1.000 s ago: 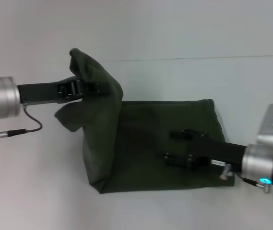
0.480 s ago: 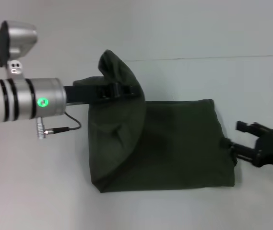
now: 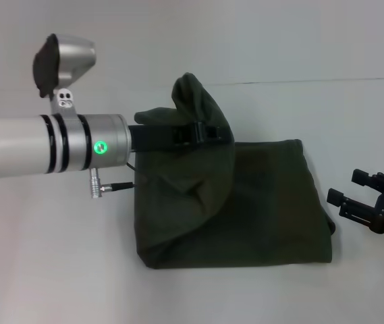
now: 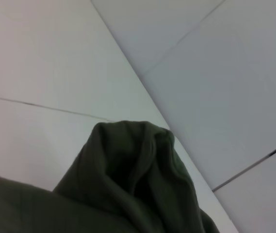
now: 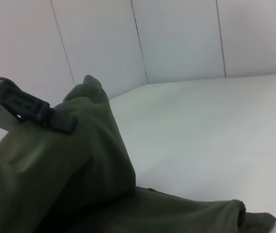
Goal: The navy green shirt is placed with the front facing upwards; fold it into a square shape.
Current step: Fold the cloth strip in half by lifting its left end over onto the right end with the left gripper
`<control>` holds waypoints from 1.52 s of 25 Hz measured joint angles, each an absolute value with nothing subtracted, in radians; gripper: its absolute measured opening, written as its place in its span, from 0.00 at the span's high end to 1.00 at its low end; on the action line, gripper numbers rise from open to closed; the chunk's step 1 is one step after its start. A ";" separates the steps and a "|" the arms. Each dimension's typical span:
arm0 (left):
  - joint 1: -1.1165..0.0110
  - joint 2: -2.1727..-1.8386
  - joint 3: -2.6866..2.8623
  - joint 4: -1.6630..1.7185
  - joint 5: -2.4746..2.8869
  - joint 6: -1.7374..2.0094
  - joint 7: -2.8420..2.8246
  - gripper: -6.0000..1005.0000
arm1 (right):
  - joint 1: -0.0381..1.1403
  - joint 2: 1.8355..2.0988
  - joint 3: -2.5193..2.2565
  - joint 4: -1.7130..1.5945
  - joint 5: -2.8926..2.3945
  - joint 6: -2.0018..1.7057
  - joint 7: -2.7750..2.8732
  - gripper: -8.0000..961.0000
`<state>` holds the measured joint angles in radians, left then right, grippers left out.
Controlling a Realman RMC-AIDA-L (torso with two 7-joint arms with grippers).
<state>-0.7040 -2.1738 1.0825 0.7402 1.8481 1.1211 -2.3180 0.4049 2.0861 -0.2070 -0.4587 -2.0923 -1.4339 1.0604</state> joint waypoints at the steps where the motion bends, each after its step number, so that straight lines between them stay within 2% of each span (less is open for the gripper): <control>1: -0.705 -2.175 1.099 0.733 1.838 1.106 -2.318 0.85 | 0.405 2.086 -0.207 -0.459 -2.092 -1.433 1.060 0.15; 32: -0.721 -2.176 1.183 0.528 1.517 0.979 -2.150 0.82 | 0.403 2.086 -0.207 -0.460 -2.092 -1.419 1.062 0.15; 38: -0.724 -2.177 1.197 0.515 1.459 0.996 -2.133 0.64 | 0.405 2.086 -0.207 -0.463 -2.092 -1.419 1.062 0.15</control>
